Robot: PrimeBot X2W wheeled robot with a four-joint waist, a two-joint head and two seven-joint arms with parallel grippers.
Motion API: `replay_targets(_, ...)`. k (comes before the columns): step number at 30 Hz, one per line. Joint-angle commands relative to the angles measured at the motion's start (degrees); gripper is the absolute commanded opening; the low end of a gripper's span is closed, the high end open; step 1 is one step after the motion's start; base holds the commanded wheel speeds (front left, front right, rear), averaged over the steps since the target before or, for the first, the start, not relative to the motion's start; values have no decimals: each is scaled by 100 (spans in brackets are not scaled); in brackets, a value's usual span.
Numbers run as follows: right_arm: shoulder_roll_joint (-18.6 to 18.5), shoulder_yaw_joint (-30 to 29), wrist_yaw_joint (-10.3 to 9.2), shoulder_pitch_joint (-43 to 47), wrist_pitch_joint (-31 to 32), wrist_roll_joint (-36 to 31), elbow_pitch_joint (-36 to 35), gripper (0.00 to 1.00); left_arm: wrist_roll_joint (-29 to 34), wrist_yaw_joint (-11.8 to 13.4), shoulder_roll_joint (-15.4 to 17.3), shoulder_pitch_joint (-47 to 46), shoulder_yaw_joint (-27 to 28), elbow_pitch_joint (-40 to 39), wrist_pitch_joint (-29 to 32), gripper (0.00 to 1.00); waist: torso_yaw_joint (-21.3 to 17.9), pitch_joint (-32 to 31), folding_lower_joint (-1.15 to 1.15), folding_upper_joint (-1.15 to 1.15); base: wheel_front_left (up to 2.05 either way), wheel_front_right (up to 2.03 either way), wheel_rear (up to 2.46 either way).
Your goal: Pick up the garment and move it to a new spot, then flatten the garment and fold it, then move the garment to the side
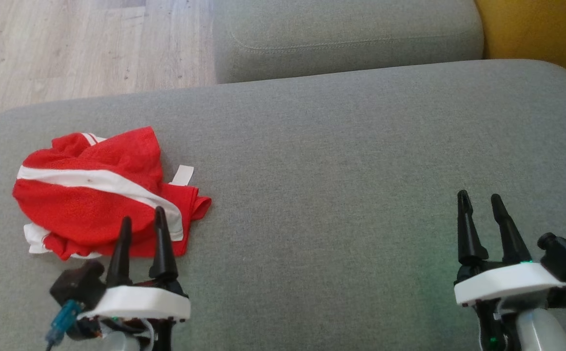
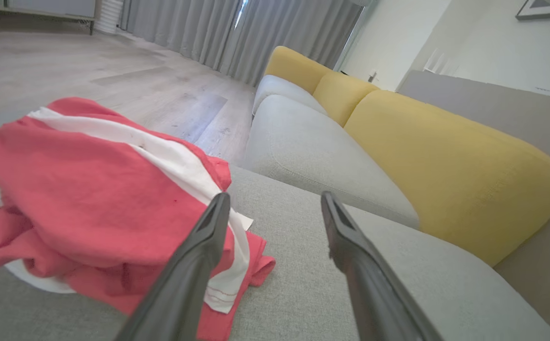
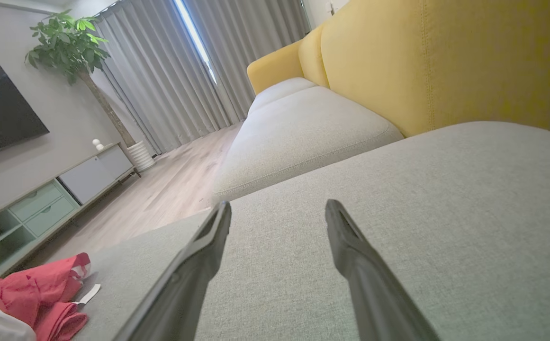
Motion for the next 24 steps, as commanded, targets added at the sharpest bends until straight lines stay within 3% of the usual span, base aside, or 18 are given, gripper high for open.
replay_targets(1,-42,136,-3,-343,-116,-225,-250,100,206,56,100,-291,27,-242,-89,100,-7,0,0,0,0,0,0)
replay_targets(24,-49,268,-3,-381,-488,-2228,-219,100,1943,798,645,-551,-1172,68,-459,100,-44,-43,0,0,0,0,0)
